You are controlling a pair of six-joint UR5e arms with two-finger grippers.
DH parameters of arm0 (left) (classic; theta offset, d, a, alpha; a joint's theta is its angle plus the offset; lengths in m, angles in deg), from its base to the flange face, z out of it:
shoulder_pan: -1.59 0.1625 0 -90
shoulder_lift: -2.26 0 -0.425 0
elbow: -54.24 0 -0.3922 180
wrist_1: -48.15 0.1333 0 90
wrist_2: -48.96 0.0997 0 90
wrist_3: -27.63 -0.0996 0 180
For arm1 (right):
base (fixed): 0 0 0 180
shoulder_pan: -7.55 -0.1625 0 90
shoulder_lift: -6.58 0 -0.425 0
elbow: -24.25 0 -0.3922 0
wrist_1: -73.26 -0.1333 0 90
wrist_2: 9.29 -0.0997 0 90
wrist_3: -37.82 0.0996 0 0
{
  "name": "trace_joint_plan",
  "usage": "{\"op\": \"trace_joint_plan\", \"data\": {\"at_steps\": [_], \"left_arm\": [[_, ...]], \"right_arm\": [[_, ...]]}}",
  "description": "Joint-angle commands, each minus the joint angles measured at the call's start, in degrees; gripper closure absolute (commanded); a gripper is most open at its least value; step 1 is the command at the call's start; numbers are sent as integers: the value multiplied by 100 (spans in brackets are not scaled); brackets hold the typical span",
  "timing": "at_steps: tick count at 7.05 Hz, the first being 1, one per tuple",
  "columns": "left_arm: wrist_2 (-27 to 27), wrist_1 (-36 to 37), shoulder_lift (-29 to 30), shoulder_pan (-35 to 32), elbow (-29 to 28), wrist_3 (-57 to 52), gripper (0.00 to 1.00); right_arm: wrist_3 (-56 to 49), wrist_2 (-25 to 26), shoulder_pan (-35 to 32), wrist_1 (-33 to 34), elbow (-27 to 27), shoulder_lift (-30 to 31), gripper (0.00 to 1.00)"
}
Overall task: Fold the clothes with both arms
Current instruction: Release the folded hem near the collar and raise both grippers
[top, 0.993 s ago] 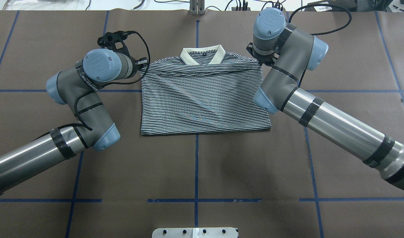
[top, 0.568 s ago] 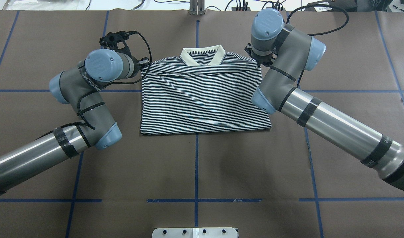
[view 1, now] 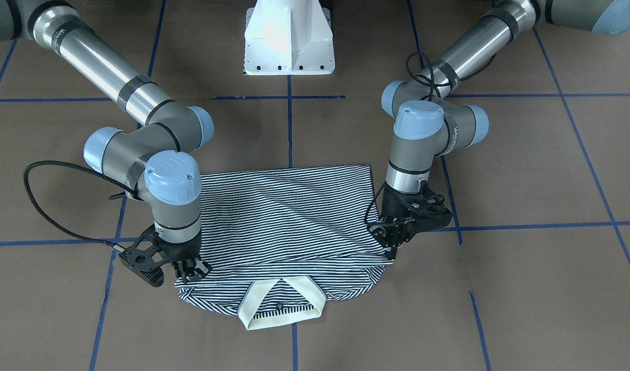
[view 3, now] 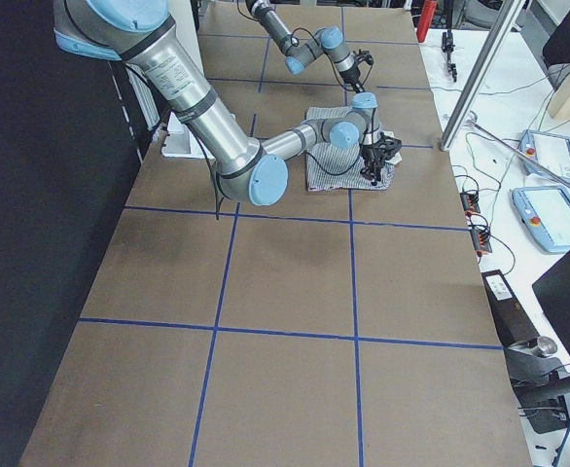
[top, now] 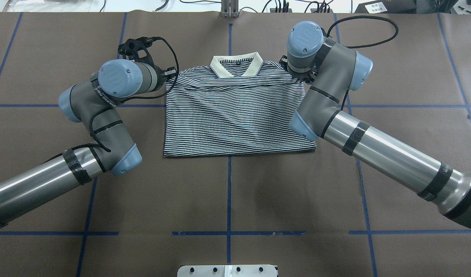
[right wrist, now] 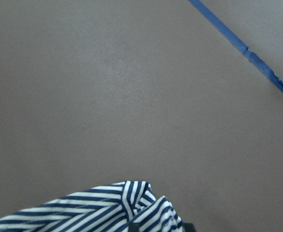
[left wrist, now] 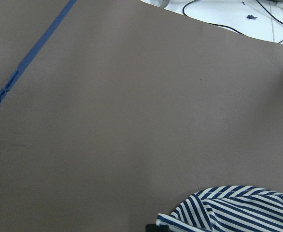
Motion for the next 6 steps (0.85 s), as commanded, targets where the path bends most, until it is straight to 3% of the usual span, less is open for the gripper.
{"op": "trace_joint_plan", "data": {"at_steps": [1, 3, 4, 5, 6], "left_arm": [[-20, -103, -41, -12, 4, -32, 1], [-55, -104, -50, -29, 92, -225, 0], [-194, -95, -111, -47, 466, -217, 0], [-613, -121, -564, -47, 1088, -156, 0], [-739, -678, -742, 23, 1242, -86, 0]], "right_arm": [[14, -10, -50, -14, -70, -17, 0], [14, -28, -59, -14, -245, 9, 0], [57, -176, -59, -14, -690, 245, 0], [119, -377, 2, -5, -1651, 795, 0], [346, -423, 325, -22, -2557, 1532, 0]]}}
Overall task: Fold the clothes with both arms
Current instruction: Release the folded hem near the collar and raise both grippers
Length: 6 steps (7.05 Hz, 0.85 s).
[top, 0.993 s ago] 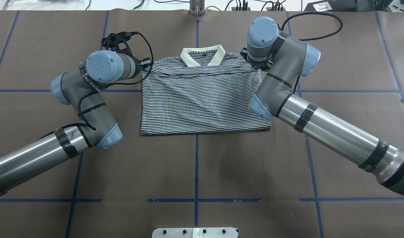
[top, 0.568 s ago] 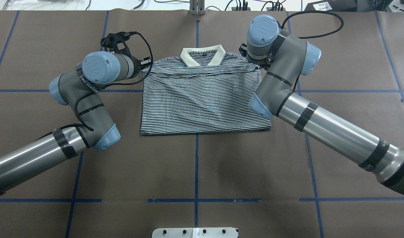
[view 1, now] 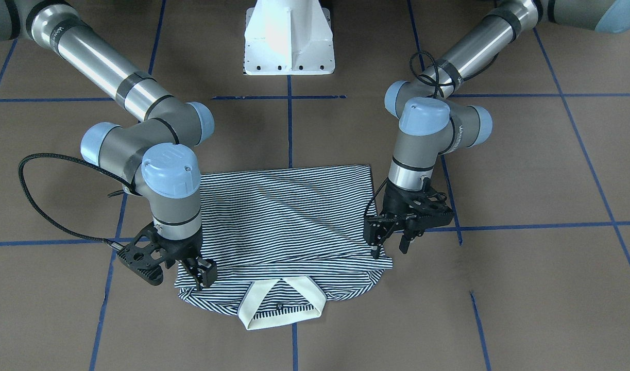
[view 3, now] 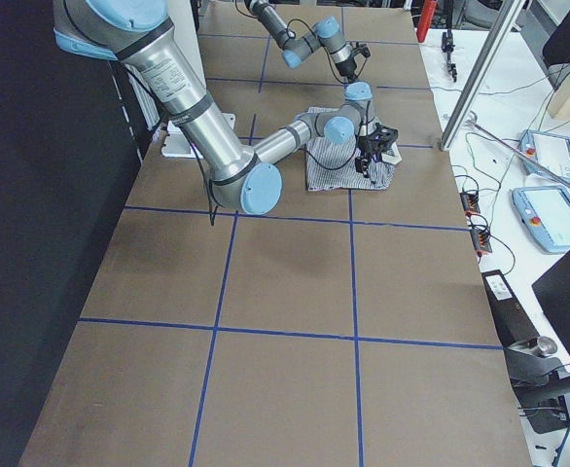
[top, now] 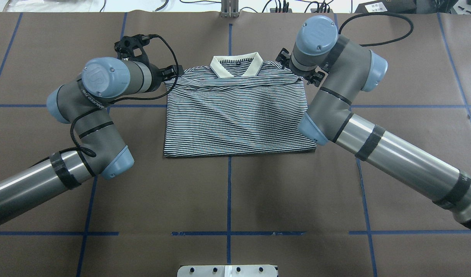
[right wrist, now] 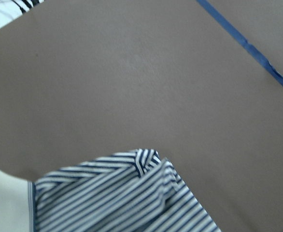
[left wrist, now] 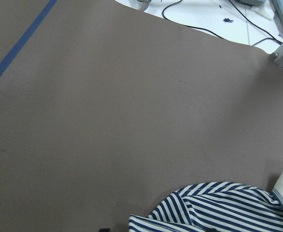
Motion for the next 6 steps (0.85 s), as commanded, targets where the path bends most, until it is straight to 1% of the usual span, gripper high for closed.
{"op": "trace_joint_plan", "data": {"at_steps": [1, 2, 3, 4, 5, 6], "left_arm": [[-348, -968, -311, 32, 263, 420, 0], [-584, -1061, -329, 40, 297, 467, 0], [-595, -1035, -346, 32, 436, 493, 0], [-578, -1027, -346, 23, 438, 493, 0], [-560, -1018, -355, 23, 438, 519, 0], [-560, -1026, -355, 23, 455, 615, 0]], "right_arm": [[465, -117, 474, -11, -1524, 1033, 0], [580, -99, 780, -19, -1851, 1384, 0], [764, -21, 888, -19, -1984, 1492, 0], [923, -37, 889, -2, -1942, 1501, 1], [1072, -46, 880, 7, -1907, 1571, 11], [1570, -55, 880, 7, -1820, 1598, 21]]}}
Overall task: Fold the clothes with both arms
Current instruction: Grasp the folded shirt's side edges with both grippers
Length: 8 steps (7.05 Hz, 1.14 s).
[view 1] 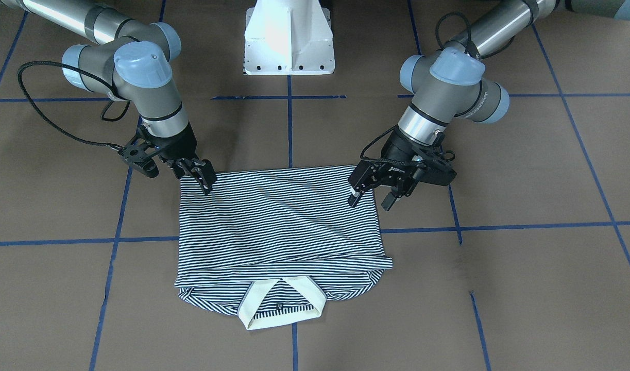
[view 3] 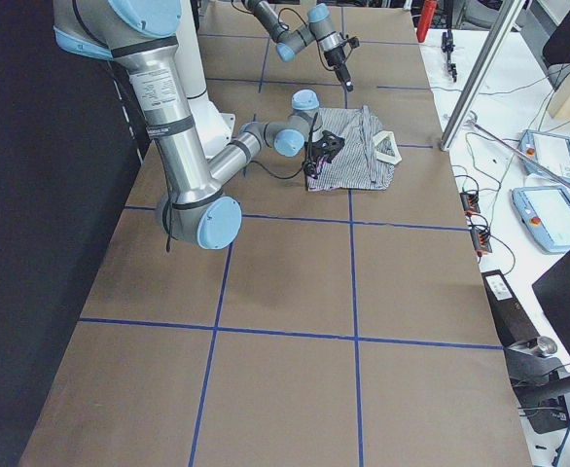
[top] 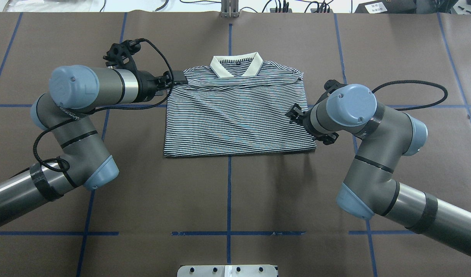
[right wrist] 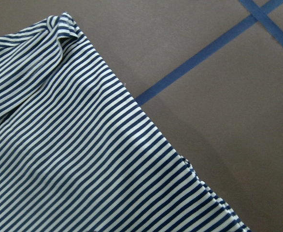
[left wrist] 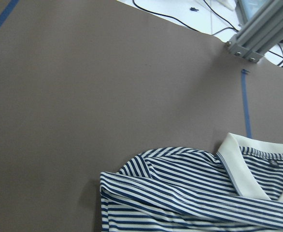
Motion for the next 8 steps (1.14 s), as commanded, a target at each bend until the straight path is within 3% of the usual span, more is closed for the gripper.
{"op": "trace_joint_plan", "data": {"at_steps": [1, 6, 8], "left_arm": [[5, 4, -14, -2, 10, 94, 0], [5, 4, -5, -11, 10, 103, 0], [5, 4, -14, -11, 10, 103, 0]], "right_arm": [[584, 0, 5, 5, 101, 80, 24], [655, -9, 136, 5, 118, 291, 30], [761, -9, 233, 5, 92, 291, 46]]}}
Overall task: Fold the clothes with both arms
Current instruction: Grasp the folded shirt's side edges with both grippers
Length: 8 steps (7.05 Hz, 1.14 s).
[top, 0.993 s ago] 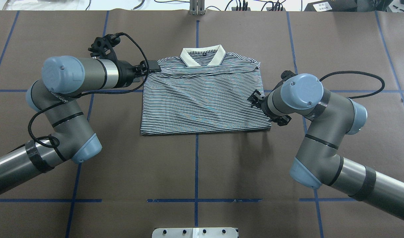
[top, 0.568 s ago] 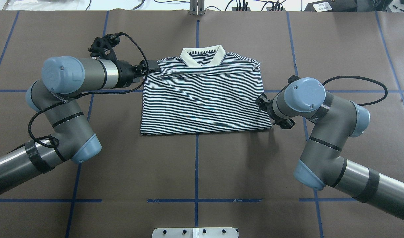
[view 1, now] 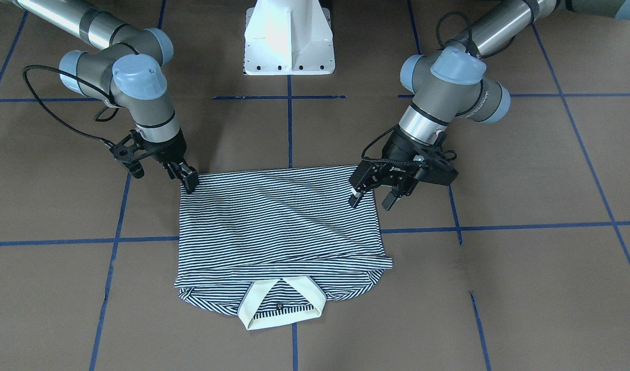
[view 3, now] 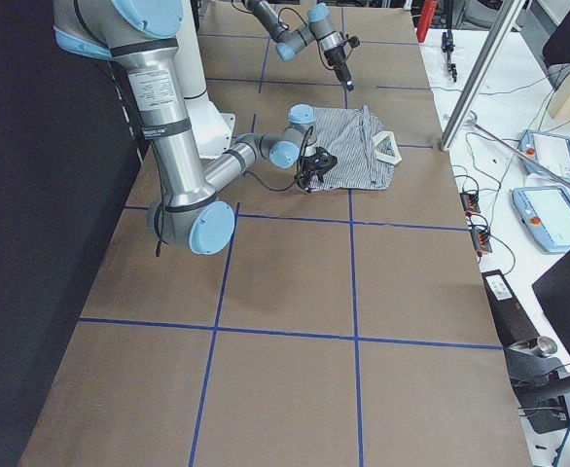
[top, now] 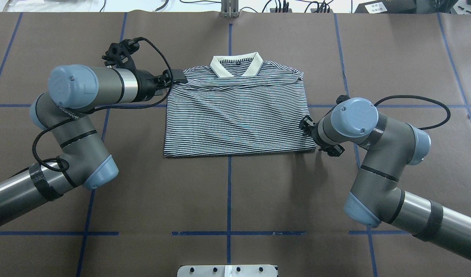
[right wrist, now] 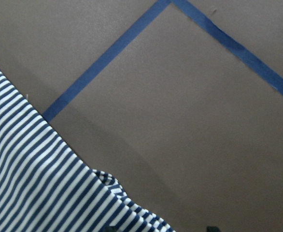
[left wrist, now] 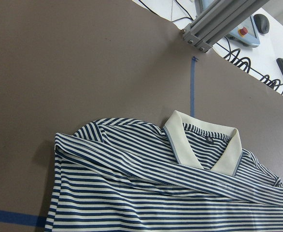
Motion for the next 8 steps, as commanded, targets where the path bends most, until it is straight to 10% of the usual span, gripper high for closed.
{"op": "trace_joint_plan", "data": {"at_steps": [1, 2, 5, 8], "left_arm": [[0, 9, -7, 0, -9, 1, 0], [0, 18, -7, 0, -9, 1, 0], [0, 26, 2, 8, 0, 10, 0], [0, 26, 19, 8, 9, 36, 0]], "right_arm": [[60, 1, 64, 9, -19, 2, 66], [60, -8, 64, 9, -45, 11, 99], [68, -104, 64, 17, -368, 238, 100], [700, -219, 1121, 61, -2034, 1299, 100]]}}
